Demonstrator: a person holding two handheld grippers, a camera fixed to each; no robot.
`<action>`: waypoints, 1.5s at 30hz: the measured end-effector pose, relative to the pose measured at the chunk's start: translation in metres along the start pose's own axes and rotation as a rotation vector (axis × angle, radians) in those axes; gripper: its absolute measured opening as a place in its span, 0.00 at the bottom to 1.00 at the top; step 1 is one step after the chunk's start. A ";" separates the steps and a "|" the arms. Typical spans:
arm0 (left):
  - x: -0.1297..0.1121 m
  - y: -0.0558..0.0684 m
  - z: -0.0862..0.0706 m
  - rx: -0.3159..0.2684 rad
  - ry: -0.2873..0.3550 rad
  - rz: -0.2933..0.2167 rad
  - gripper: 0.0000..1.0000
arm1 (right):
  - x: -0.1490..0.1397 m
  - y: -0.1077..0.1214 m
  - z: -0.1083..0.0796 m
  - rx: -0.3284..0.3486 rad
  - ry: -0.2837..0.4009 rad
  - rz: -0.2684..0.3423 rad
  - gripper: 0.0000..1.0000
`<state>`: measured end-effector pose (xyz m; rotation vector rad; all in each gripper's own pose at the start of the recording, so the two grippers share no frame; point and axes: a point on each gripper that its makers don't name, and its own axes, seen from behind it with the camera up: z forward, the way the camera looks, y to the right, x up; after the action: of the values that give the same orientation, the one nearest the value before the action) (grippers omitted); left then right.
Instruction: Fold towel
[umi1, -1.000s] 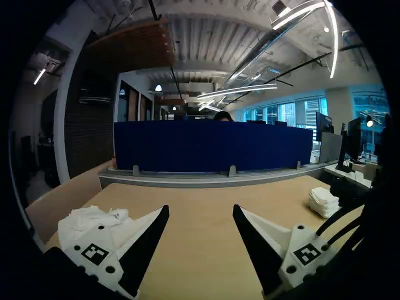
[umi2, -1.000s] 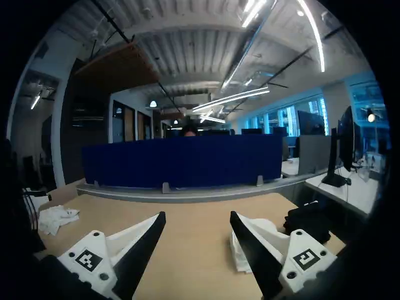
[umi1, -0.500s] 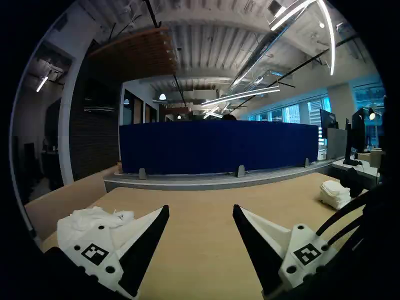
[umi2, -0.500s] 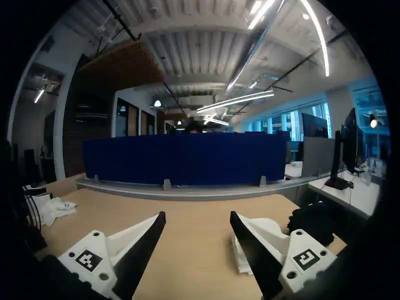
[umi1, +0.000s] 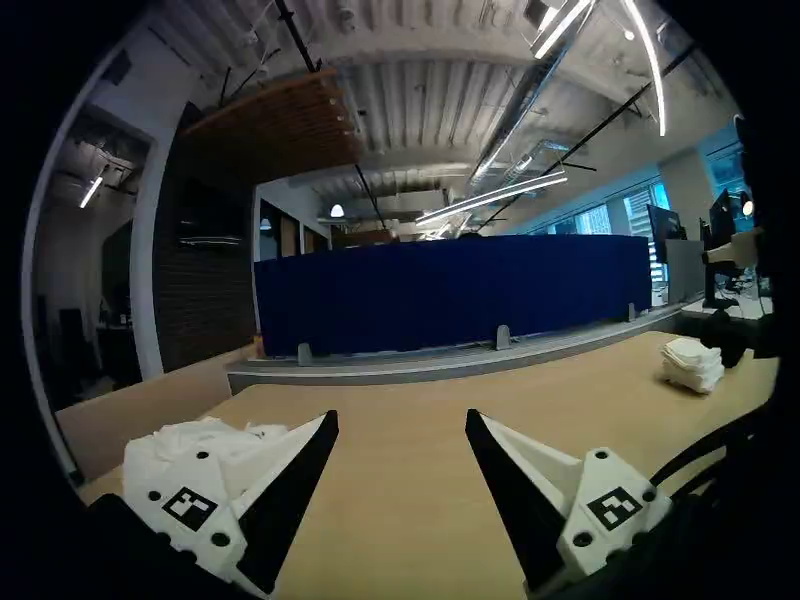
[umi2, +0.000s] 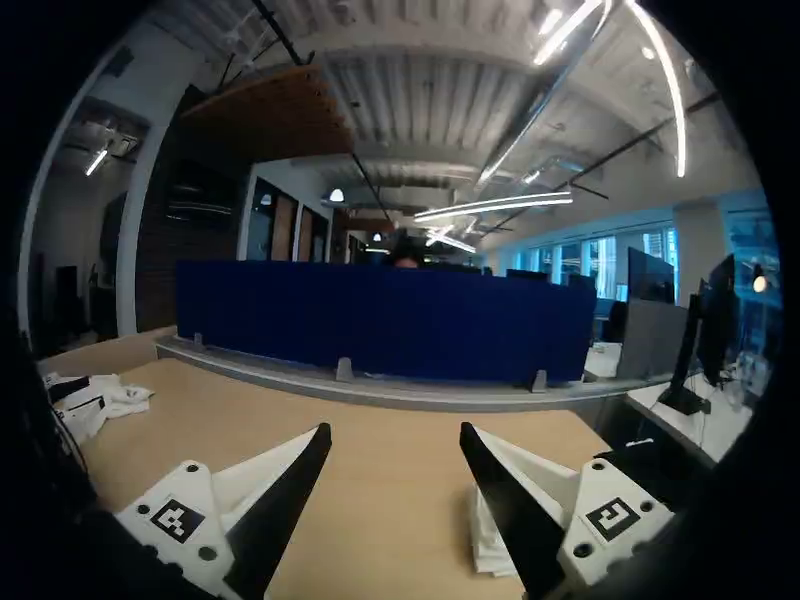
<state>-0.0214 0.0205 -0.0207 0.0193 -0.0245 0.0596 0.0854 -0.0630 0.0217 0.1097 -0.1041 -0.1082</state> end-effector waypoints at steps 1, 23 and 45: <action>-0.002 0.000 0.001 -0.001 0.001 -0.003 0.94 | 0.000 -0.003 0.002 0.004 -0.003 -0.006 1.00; -0.047 -0.010 0.019 -0.001 0.006 -0.035 0.94 | -0.043 -0.005 0.015 -0.013 -0.076 -0.065 1.00; -0.049 -0.017 0.019 0.000 0.005 -0.073 0.95 | -0.040 -0.011 0.025 0.009 -0.078 -0.068 1.00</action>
<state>-0.0693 -0.0001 -0.0033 0.0198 -0.0189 -0.0134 0.0420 -0.0716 0.0409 0.1180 -0.1785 -0.1801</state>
